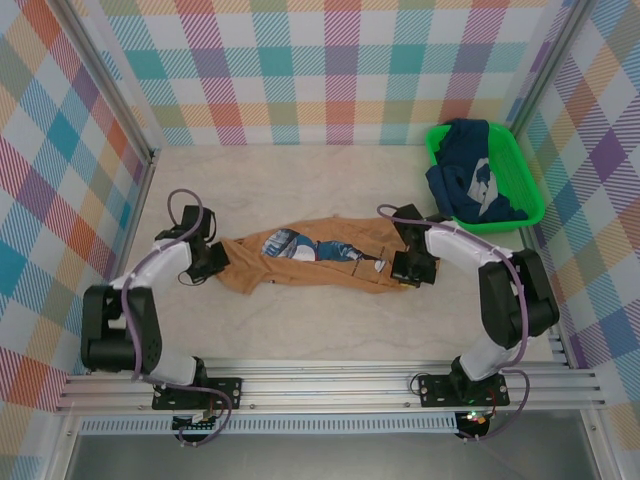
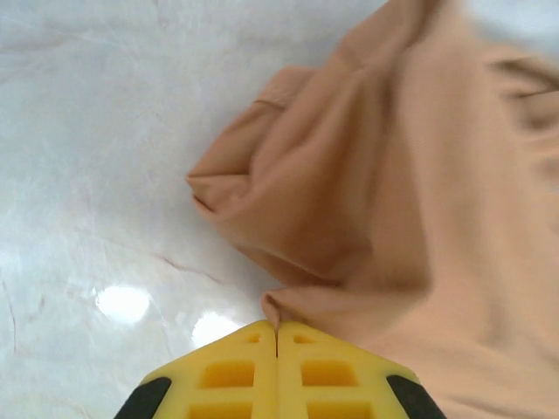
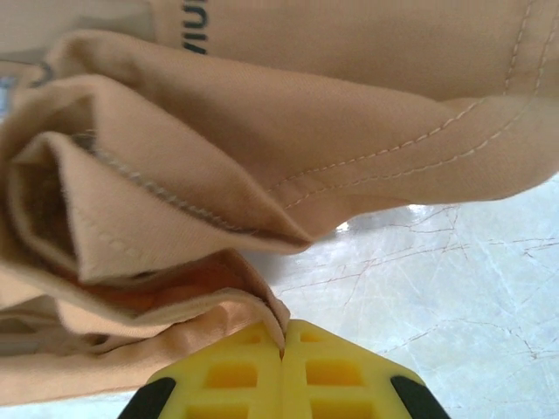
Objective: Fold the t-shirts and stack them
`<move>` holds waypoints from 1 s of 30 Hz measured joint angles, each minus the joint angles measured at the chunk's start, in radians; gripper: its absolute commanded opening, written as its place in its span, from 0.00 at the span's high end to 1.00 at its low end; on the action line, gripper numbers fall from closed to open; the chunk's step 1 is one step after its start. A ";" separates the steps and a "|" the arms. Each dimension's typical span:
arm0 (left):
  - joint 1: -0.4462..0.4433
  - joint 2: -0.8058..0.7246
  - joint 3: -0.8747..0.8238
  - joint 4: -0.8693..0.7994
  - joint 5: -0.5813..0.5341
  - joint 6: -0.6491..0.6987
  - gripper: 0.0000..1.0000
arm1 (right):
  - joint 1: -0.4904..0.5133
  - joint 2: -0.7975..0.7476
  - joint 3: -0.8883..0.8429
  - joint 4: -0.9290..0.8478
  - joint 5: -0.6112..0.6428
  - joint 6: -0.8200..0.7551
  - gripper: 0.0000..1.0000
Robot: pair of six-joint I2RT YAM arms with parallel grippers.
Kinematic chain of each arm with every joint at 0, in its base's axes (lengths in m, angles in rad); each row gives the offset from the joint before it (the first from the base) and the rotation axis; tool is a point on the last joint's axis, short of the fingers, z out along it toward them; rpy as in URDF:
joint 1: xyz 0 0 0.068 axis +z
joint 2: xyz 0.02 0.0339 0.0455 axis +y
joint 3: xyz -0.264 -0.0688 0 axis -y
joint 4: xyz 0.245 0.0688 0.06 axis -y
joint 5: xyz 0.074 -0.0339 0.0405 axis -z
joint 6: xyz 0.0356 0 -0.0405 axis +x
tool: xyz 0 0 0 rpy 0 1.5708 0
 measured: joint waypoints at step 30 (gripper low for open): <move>-0.037 -0.440 1.106 -0.166 -0.187 -0.219 1.00 | 0.000 -0.846 0.449 0.270 0.002 -0.121 1.00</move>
